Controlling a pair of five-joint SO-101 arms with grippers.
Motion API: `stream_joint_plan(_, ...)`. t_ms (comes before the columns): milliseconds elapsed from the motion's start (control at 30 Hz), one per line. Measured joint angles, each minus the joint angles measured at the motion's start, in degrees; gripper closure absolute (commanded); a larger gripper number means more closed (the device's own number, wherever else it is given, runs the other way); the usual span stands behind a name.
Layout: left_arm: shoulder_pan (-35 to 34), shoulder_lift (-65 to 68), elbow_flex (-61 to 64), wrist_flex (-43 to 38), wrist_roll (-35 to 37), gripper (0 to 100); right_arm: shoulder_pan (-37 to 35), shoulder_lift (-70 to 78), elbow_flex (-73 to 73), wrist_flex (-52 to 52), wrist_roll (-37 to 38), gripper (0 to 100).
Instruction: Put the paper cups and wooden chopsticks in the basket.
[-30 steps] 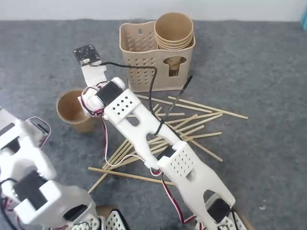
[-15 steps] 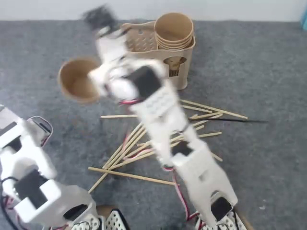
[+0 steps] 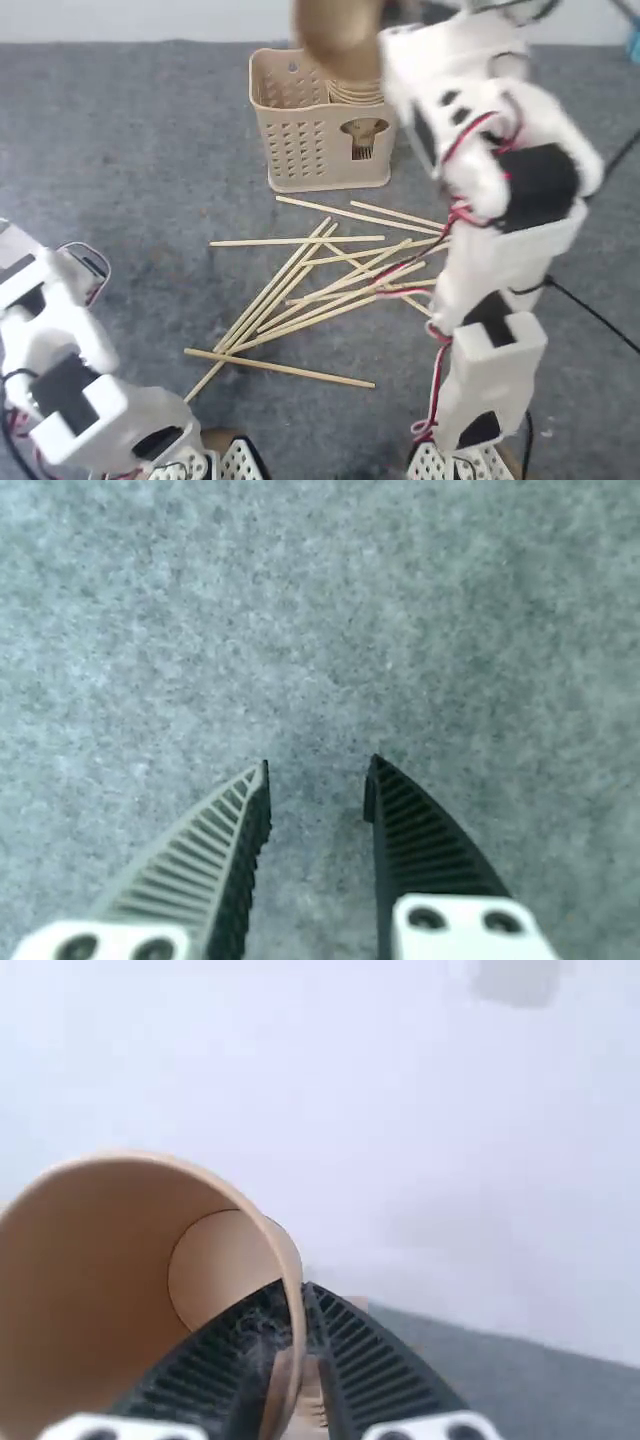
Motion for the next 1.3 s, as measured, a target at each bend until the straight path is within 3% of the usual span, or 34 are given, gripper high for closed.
stream_joint_plan(267, 0.0, 0.0, 0.0, 0.0, -0.8, 85, 7.2, 9.2, 0.0, -2.5, 2.3, 99.2)
stream_joint_plan(533, 0.0, 0.0, 0.0, 0.0, -1.2, 85, 7.0, 17.4, 0.0, -2.4, 2.2, 99.2)
stream_joint_plan(1300, 0.9, 0.0, 0.0, 0.0, -1.3, 85, 5.0, 17.6, 0.0, 0.8, 0.8, 99.2)
